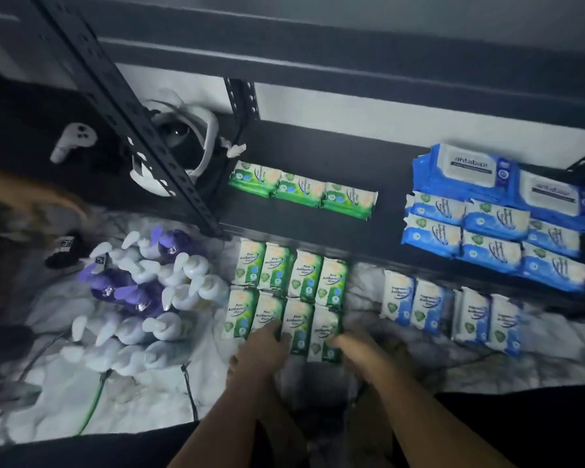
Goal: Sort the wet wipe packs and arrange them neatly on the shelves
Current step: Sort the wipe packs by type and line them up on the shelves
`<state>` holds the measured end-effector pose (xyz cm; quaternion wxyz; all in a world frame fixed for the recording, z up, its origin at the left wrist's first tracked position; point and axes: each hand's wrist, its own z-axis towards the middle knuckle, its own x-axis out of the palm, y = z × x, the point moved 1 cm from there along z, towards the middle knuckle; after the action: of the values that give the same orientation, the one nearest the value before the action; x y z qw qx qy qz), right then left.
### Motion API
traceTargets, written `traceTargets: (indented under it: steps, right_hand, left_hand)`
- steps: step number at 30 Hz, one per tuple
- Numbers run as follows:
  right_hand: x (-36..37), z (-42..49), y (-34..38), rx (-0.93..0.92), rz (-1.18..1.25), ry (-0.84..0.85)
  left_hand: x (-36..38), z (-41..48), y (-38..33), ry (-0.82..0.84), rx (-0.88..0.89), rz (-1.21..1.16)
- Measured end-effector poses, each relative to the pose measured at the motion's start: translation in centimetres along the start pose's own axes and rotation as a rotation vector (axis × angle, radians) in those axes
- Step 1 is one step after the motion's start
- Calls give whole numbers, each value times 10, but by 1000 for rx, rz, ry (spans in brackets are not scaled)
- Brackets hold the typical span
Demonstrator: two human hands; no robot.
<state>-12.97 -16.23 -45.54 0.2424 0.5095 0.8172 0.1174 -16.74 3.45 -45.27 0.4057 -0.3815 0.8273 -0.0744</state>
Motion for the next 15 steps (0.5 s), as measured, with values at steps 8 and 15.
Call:
traceTargets:
  steps: [8,15]
  right_hand:
    - [29,32,-9,75,40,-150]
    - [34,47,-17,209,28,-195]
  left_hand:
    - [18,16,-4,-101,-112,32]
    - [24,28,-12,-106,-32,143]
